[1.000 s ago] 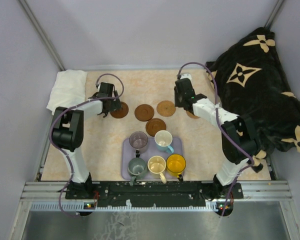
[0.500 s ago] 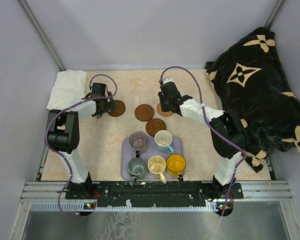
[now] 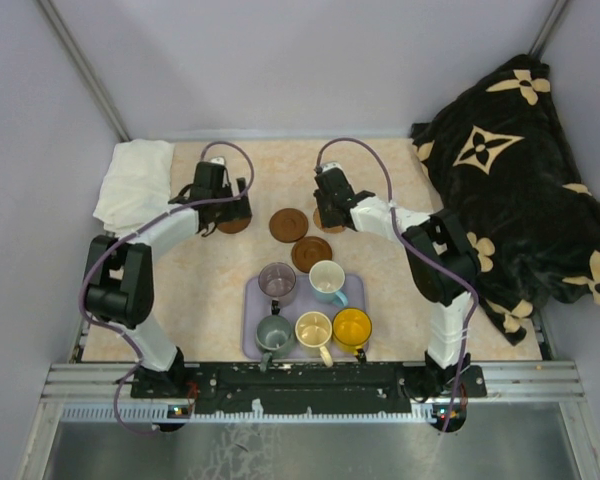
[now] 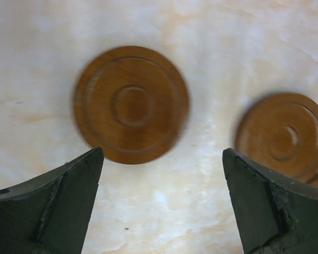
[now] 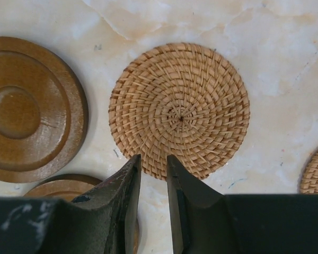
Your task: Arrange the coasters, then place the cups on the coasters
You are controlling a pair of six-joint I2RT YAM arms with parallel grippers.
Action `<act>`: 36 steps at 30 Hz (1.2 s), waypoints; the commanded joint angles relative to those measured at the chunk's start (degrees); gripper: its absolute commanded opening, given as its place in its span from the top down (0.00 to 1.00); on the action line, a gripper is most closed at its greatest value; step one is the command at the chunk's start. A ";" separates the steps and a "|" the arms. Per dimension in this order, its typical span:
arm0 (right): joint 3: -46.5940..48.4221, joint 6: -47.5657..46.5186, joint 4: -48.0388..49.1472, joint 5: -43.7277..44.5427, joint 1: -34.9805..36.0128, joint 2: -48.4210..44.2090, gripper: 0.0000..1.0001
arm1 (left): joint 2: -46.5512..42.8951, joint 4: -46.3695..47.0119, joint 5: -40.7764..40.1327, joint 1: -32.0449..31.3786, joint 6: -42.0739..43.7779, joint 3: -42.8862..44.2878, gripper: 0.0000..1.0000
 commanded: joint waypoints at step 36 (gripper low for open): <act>-12.38 6.48 1.91 -1.74 -7.63 -8.54 0.75 | 16.58 -9.32 -17.76 -11.38 4.81 15.37 0.01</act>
